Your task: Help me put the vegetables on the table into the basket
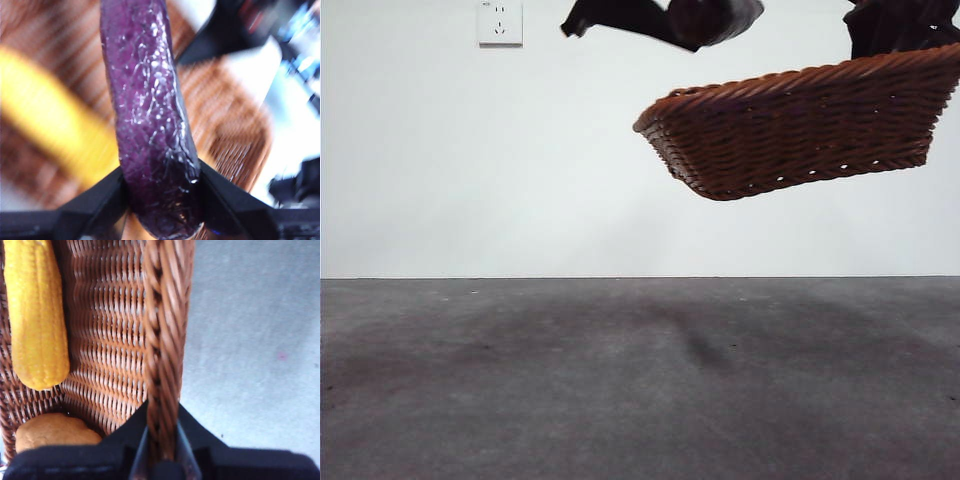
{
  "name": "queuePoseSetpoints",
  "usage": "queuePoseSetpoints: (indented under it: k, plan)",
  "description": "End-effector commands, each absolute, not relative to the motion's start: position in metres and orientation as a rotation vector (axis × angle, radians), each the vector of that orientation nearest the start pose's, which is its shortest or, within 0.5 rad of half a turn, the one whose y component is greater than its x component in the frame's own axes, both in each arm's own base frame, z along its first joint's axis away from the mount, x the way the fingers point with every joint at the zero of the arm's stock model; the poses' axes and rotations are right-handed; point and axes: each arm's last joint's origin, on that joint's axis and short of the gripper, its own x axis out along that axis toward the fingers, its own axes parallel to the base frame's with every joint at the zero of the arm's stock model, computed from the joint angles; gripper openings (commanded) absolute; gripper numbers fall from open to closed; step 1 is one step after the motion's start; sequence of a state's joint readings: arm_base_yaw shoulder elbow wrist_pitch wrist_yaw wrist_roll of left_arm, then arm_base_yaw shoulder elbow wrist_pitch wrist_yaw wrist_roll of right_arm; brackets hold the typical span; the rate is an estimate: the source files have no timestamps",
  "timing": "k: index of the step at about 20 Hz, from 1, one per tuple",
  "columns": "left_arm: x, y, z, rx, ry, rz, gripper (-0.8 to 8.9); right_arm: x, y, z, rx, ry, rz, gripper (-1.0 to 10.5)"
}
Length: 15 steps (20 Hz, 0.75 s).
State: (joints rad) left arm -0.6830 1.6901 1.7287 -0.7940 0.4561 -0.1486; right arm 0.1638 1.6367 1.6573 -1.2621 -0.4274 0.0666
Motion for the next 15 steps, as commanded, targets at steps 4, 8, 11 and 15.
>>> queuePoseSetpoints:
  k: [4,8,11,15]
  plan:
    - [0.274,-0.247,0.358,-0.08,0.956,-0.976,0.01,0.301,0.084,0.344,0.196,1.264,0.544,-0.1]
    - [0.276,-0.251,0.345,-0.07,1.032,-0.96,3.69,0.299,0.097,0.344,0.171,1.25,0.581,-0.1]
    - [0.275,-0.254,0.346,-0.07,1.02,-0.979,5.13,0.298,0.098,0.344,0.17,1.25,0.582,-0.1]
    - [0.275,-0.242,0.352,-0.045,1.009,-0.974,5.12,0.3,0.096,0.344,0.146,1.242,0.554,-0.1]
